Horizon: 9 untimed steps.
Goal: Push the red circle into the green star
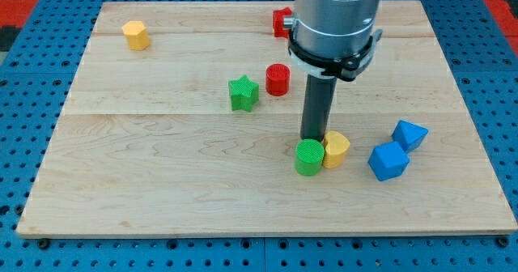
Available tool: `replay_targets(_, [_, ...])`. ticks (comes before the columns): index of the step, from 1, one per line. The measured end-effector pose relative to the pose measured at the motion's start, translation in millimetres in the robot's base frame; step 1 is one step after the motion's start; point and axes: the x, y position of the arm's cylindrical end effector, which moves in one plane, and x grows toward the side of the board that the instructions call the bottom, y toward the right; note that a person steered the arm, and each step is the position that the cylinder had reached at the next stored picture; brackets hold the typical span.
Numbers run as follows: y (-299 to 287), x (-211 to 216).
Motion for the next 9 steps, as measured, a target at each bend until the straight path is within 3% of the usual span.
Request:
replay_targets(1, [-23.9, -13.6])
replay_targets(3, [-21.0, -103.8])
replay_targets(7, [-161.7, -195.1])
replay_targets(8, [-176.9, -151.3])
replay_targets(9, [-91.3, -107.0])
